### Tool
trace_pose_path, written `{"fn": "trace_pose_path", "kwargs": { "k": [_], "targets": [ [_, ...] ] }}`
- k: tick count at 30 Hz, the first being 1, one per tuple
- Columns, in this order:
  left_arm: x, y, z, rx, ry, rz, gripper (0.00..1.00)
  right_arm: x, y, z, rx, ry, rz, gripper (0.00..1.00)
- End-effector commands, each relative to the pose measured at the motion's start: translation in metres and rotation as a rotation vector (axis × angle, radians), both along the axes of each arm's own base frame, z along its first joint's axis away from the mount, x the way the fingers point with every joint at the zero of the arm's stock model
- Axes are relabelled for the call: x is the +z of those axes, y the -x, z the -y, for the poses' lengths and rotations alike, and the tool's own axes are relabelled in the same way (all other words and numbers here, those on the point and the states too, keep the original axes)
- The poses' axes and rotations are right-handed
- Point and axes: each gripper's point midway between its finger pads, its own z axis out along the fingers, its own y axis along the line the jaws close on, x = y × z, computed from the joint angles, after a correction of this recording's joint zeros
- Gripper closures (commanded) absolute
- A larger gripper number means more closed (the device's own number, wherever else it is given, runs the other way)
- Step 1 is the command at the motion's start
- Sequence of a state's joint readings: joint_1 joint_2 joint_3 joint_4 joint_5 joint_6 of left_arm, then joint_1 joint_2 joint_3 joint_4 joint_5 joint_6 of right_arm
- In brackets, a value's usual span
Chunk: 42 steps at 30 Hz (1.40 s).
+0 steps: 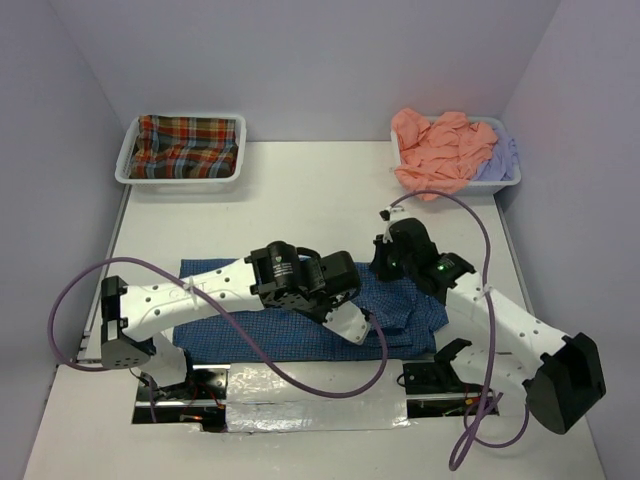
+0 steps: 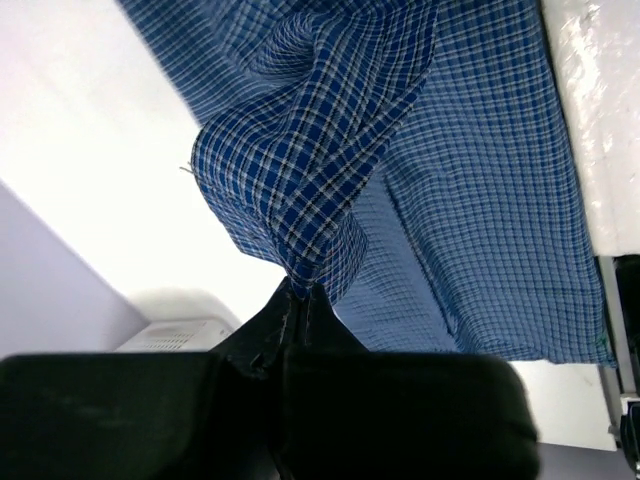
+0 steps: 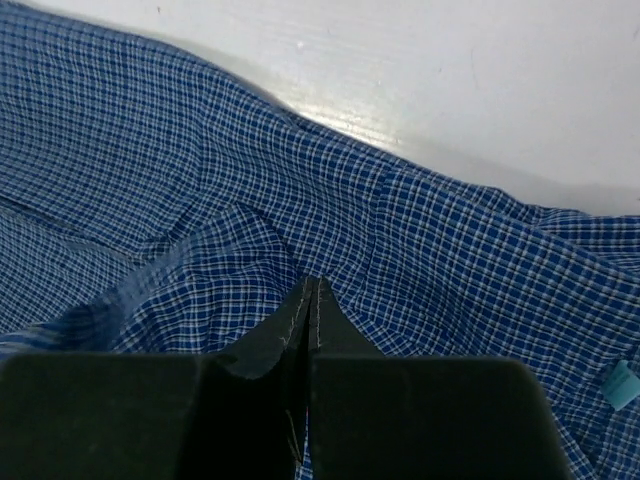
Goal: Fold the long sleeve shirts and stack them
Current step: Fold the shirt
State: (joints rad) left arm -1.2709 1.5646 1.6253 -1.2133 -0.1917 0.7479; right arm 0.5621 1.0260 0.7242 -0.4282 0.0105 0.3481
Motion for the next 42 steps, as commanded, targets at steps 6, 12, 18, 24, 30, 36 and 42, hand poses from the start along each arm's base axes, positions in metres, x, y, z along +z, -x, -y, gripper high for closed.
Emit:
{"fn": "trace_pose_path", "kwargs": {
  "k": [6,12,18,24,30,36,42],
  "targets": [
    [0.000,0.019,-0.010,-0.034,-0.133,0.072,0.99,-0.028,0.015,-0.036,0.140,-0.074,-0.103,1.00],
    [0.008,0.011,0.002,-0.043,-0.102,0.114,0.99,-0.070,0.058,-0.055,0.236,-0.100,-0.288,1.00],
    [0.038,-0.010,0.023,0.025,0.049,0.249,0.98,-0.087,0.084,-0.070,0.274,-0.089,-0.361,1.00],
    [0.034,-0.026,0.039,0.086,0.109,0.335,0.96,-0.088,0.083,-0.071,0.266,-0.091,-0.360,1.00],
    [0.024,-0.028,0.039,0.087,0.120,0.315,0.97,-0.039,0.060,-0.044,0.134,-0.094,-0.170,0.67],
    [0.013,-0.018,0.033,0.091,0.123,0.199,0.98,0.045,0.039,0.001,-0.042,-0.163,0.155,0.31],
    [0.003,-0.022,0.021,0.167,0.126,0.049,0.98,0.091,0.042,0.020,-0.051,-0.221,0.362,0.25]
  ]
}}
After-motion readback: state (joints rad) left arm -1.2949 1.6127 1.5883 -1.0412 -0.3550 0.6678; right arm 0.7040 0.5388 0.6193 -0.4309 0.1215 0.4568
